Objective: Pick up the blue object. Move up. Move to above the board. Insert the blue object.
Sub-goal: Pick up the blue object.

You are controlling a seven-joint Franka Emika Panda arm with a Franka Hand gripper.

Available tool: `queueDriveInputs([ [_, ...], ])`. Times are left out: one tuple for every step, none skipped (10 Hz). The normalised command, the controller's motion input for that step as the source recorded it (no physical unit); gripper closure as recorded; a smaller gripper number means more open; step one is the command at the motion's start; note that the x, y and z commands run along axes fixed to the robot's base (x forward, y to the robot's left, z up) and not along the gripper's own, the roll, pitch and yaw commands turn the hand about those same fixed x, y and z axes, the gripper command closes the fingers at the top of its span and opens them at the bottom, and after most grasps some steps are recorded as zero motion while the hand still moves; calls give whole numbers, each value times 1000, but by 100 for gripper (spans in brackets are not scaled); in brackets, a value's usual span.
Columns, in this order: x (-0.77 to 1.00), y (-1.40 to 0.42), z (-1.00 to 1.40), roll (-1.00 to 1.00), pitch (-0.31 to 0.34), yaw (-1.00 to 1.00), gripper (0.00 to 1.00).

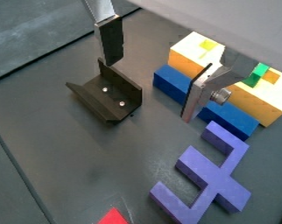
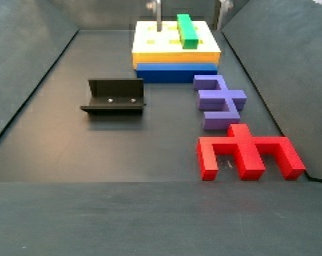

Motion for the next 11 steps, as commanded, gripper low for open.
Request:
queueDriveInputs([
  [0, 0, -11, -6, 0, 0, 0],
  [29, -477, -120, -91, -10, 0, 0],
  [3, -683, -117, -70, -10, -163, 0],
  [0, -557, -37, -69, -57, -606, 0],
  [0, -420, -106, -17, 0, -763, 0],
  [0, -280, -111, -39, -9, -874, 0],
  [0, -231, -160, -37, -34, -917, 0],
  [0, -177, -203, -43, -50, -949, 0],
  [0, -46, -317, -64, -103, -1000, 0],
  [0, -29, -351, -67, -121, -1000, 0],
  [0, -40, -357, -69, -119, -1000, 0],
])
